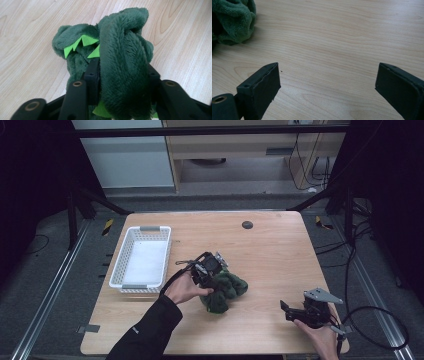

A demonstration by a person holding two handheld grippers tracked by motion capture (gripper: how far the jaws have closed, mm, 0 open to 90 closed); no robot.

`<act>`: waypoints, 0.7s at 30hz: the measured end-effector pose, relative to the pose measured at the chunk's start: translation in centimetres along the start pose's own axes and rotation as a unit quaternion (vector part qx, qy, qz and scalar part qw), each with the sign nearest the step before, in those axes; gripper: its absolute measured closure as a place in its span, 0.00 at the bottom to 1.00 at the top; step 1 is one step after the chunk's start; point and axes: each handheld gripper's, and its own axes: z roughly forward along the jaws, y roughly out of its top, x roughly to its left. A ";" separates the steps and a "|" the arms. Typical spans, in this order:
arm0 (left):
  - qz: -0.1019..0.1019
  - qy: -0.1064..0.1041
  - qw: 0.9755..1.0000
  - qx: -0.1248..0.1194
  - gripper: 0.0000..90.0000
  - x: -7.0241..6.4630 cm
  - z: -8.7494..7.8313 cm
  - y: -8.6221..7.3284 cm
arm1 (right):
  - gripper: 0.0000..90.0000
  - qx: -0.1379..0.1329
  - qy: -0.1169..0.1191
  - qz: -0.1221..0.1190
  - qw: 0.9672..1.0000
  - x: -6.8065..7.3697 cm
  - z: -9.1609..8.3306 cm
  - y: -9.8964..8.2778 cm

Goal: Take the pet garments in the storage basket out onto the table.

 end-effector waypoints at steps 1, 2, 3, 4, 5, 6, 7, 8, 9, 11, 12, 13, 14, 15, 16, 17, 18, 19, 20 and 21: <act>0.002 -0.001 1.000 0.000 0.62 0.0 -0.1 0.0 | 0.06 0.000 0.000 0.000 1.000 0.0 0.0 0.0; 0.002 -0.001 1.000 -0.004 0.55 -0.1 -0.2 0.0 | 0.06 0.000 0.000 0.000 1.000 0.0 0.0 0.0; 0.002 -0.001 1.000 -0.004 0.52 -0.1 -0.2 0.0 | 0.06 0.000 0.000 0.000 1.000 0.0 0.0 0.0; 0.002 -0.001 1.000 -0.006 0.52 -0.2 -0.4 -0.1 | 0.06 0.000 0.000 0.000 1.000 0.0 0.0 0.0; 0.004 -0.001 1.000 -0.008 0.46 -0.2 -0.6 -0.1 | 0.06 0.000 -0.001 0.000 1.000 0.0 0.0 0.0; 0.005 -0.001 1.000 -0.009 0.44 -0.2 -0.9 -0.1 | 0.06 0.000 -0.001 0.001 1.000 0.0 0.0 0.0; 0.008 -0.001 1.000 -0.009 0.42 -0.1 -1.3 -0.1 | 0.06 0.000 -0.001 0.001 1.000 0.0 0.0 0.0; 0.010 0.001 1.000 -0.010 0.40 -0.1 -1.6 -0.1 | 0.06 0.000 -0.002 0.001 1.000 0.0 0.0 0.0; 0.010 0.001 1.000 -0.010 0.39 -0.1 -1.6 -0.1 | 0.06 0.000 -0.002 0.001 1.000 0.0 0.0 0.0; 0.013 0.002 1.000 -0.014 0.38 -0.2 -2.2 -0.2 | 0.06 0.000 -0.002 0.001 1.000 0.0 0.0 0.0; 0.017 0.002 1.000 -0.018 0.37 -0.3 -2.5 -0.2 | 0.06 0.000 -0.002 0.002 1.000 0.0 0.0 0.0; 0.019 0.001 1.000 -0.021 0.35 -0.3 -2.8 -0.2 | 0.06 0.000 -0.002 0.002 1.000 0.0 0.0 0.0; 0.020 0.001 0.999 -0.025 0.35 -0.4 -3.1 -0.3 | 0.06 0.000 -0.002 0.002 1.000 0.0 0.0 0.0; 0.022 0.000 0.999 -0.029 0.33 -0.5 -3.4 -0.4 | 0.06 -0.001 -0.002 0.001 1.000 0.0 0.0 0.0; 0.024 0.003 0.999 -0.039 0.33 -0.7 -4.0 -0.6 | 0.06 -0.001 -0.002 0.002 1.000 0.0 0.0 0.0; 0.024 0.003 0.999 -0.039 0.32 -0.7 -4.0 -0.6 | 0.06 -0.001 -0.002 0.002 1.000 0.0 0.0 0.0; 0.025 0.008 0.999 -0.046 0.31 -0.8 -4.4 -0.8 | 0.06 0.000 -0.002 0.001 1.000 0.0 0.0 0.0; 0.025 0.012 0.998 -0.055 0.30 -0.9 -4.8 -1.0 | 0.06 0.000 -0.002 0.001 1.000 0.0 0.0 0.0; 0.023 0.015 0.998 -0.063 0.29 -0.9 -5.0 -1.2 | 0.06 0.000 -0.003 0.001 1.000 0.0 0.0 0.0; 0.023 0.015 0.998 -0.063 0.28 -0.9 -5.0 -1.2 | 0.06 0.000 -0.003 0.001 1.000 0.0 0.0 0.0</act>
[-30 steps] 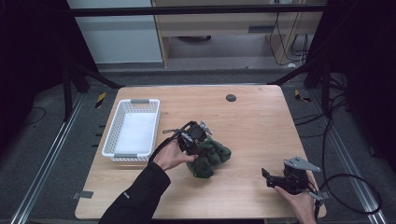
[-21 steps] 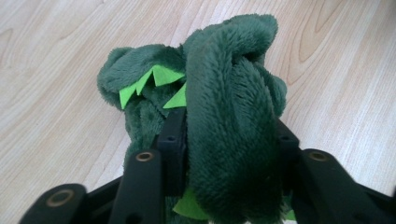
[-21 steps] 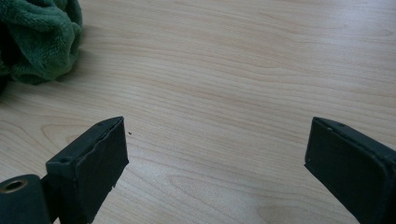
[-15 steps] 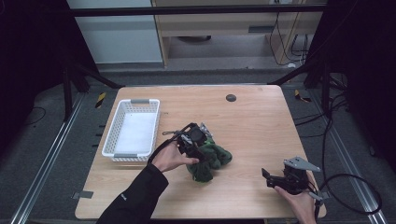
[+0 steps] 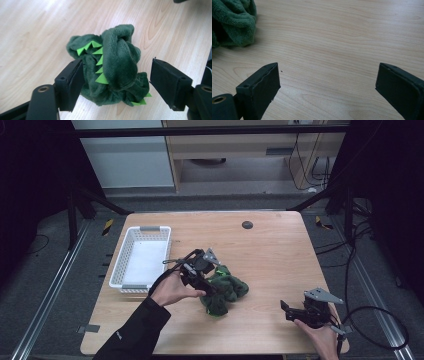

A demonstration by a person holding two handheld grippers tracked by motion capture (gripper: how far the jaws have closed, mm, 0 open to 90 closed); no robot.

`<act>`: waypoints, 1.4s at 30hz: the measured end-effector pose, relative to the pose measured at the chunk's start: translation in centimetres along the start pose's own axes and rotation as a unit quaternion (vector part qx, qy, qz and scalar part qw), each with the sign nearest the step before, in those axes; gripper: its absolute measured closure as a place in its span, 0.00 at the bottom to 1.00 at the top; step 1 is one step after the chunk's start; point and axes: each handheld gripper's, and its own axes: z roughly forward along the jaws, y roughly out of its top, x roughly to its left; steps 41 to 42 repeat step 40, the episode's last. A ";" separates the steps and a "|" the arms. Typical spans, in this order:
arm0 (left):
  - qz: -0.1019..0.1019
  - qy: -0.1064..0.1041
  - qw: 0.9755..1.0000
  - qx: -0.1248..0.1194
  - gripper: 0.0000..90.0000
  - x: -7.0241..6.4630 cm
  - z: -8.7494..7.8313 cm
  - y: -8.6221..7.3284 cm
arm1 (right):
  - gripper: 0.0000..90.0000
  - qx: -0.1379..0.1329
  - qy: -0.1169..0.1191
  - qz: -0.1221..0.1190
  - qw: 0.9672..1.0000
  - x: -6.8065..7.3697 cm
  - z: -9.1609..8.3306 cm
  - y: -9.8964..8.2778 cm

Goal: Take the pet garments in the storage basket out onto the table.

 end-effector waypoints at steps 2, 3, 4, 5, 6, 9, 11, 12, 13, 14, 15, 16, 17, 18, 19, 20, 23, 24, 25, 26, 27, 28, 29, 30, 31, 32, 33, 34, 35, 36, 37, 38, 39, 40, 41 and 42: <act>-0.004 0.005 1.000 -0.014 0.27 0.0 -0.5 -0.3 | 0.06 0.000 0.000 0.001 1.000 0.0 0.0 0.0; -0.006 0.013 1.000 -0.025 0.26 -0.1 -0.8 -0.6 | 0.06 0.000 -0.001 0.001 1.000 0.0 0.0 0.0; -0.006 0.013 1.000 -0.025 0.25 -0.1 -0.8 -0.6 | 0.06 0.000 -0.001 0.001 1.000 0.0 0.0 0.0; -0.012 0.018 0.999 -0.038 0.25 -0.1 -1.3 -1.1 | 0.06 0.000 -0.001 0.002 1.000 0.0 0.0 0.0; -0.012 0.018 0.999 -0.038 0.25 -0.1 -1.3 -1.1 | 0.06 0.000 -0.001 0.003 1.000 0.0 0.0 0.0; -0.023 0.022 0.998 -0.056 0.24 -0.2 -1.7 -2.0 | 0.06 0.001 -0.001 0.001 1.000 0.0 0.0 0.0; -0.032 0.032 0.996 -0.072 0.24 -0.2 -2.1 -2.9 | 0.06 0.002 -0.001 0.002 1.000 0.0 0.0 0.0; -0.032 0.032 0.996 -0.072 0.24 -0.2 -2.1 -2.9 | 0.06 0.002 -0.001 0.002 1.000 0.0 0.0 0.0; -0.039 0.036 0.995 -0.084 0.23 -0.2 -2.3 -3.3 | 0.06 0.000 -0.001 0.002 1.000 0.0 0.0 0.0; -0.049 0.045 0.993 -0.097 0.23 -0.1 -2.6 -4.0 | 0.06 0.000 -0.001 0.003 1.000 0.0 0.0 0.0; -0.056 0.051 0.992 -0.104 0.23 -0.1 -2.8 -4.5 | 0.06 0.001 -0.001 0.004 1.000 0.0 0.0 0.0; -0.060 0.057 0.990 -0.110 0.23 -0.1 -3.0 -5.0 | 0.06 0.002 0.001 0.007 1.000 0.0 -0.1 0.0; -0.065 0.062 0.989 -0.117 0.23 -0.1 -3.2 -5.5 | 0.06 0.002 0.000 0.007 1.000 0.0 -0.1 0.0; -0.071 0.066 0.988 -0.124 0.23 -0.1 -3.5 -6.0 | 0.06 0.002 -0.001 0.005 1.000 0.0 0.0 -0.1; -0.078 0.070 0.986 -0.132 0.23 -0.1 -3.7 -6.6 | 0.06 0.002 -0.001 0.004 1.000 0.0 0.0 -0.1; -0.083 0.076 0.984 -0.138 0.23 0.0 -3.9 -7.2 | 0.06 0.002 -0.001 0.004 1.000 0.0 0.0 -0.1; -0.105 0.092 0.978 -0.156 0.23 0.1 -4.5 -9.0 | 0.06 0.004 0.000 0.007 1.000 0.0 0.0 -0.1; -0.109 0.095 0.976 -0.160 0.23 0.1 -4.6 -9.4 | 0.06 0.003 -0.001 0.004 1.000 -0.1 0.0 -0.1; -0.113 0.101 0.975 -0.164 0.23 0.1 -4.8 -10.0 | 0.06 0.004 0.000 0.007 1.000 0.0 -0.1 -0.1; -0.113 0.101 0.975 -0.164 0.23 0.1 -4.8 -10.0 | 0.06 0.004 0.000 0.007 1.000 0.0 -0.1 -0.1; -0.125 0.105 0.971 -0.173 0.23 0.0 -5.0 -11.3 | 0.06 0.002 -0.002 0.006 1.000 0.0 -0.1 -0.1; -0.131 0.108 0.970 -0.176 0.23 0.0 -5.0 -12.1 | 0.06 0.001 -0.002 0.004 1.000 -0.1 -0.1 -0.1; -0.131 0.108 0.970 -0.176 0.23 0.0 -5.0 -12.1 | 0.06 0.001 -0.002 0.004 1.000 -0.1 -0.1 -0.1; -0.138 0.115 0.967 -0.180 0.23 0.0 -5.1 -12.9 | 0.06 0.001 -0.001 0.004 1.000 -0.1 -0.1 -0.2; -0.145 0.117 0.965 -0.184 0.23 0.0 -5.2 -13.4 | 0.06 0.002 -0.001 0.004 1.000 -0.1 0.0 -0.2; -0.153 0.116 0.963 -0.187 0.23 0.1 -5.3 -14.0 | 0.06 0.002 -0.001 0.004 1.000 -0.1 0.0 -0.2; -0.165 0.122 0.960 -0.191 0.23 0.2 -5.3 -14.9 | 0.06 0.003 -0.001 0.006 1.000 0.0 -0.1 -0.2; -0.165 0.122 0.960 -0.191 0.23 0.2 -5.3 -14.9 | 0.06 0.003 0.000 0.007 1.000 0.0 -0.1 -0.2; -0.172 0.125 0.958 -0.190 0.23 0.3 -5.3 -15.5 | 0.06 0.003 0.000 0.007 1.000 0.0 -0.1 -0.2; -0.180 0.126 0.957 -0.189 0.23 0.4 -5.3 -15.8 | 0.06 0.003 -0.001 0.008 1.000 0.0 -0.1 -0.2; -0.192 0.126 0.954 -0.193 0.23 0.5 -5.3 -16.4 | 0.06 0.002 -0.002 0.004 1.000 -0.1 -0.2 -0.3; -0.199 0.132 0.951 -0.196 0.23 0.5 -5.1 -17.0 | 0.06 0.001 -0.003 0.001 1.000 -0.1 -0.2 -0.3; -0.203 0.136 0.951 -0.192 0.24 0.4 -4.9 -17.5 | 0.06 0.001 -0.004 -0.001 1.000 -0.1 -0.2 -0.3; -0.203 0.136 0.951 -0.192 0.24 0.4 -4.9 -17.5 | 0.06 0.001 -0.005 -0.001 1.000 0.0 -0.3 -0.4; -0.203 0.136 0.951 -0.192 0.24 0.4 -4.9 -17.5 | 0.06 0.001 -0.005 -0.001 1.000 0.0 -0.3 -0.4; -0.203 0.136 0.951 -0.192 0.24 0.4 -4.9 -17.5 | 0.06 0.001 -0.005 -0.001 1.000 0.0 -0.3 -0.4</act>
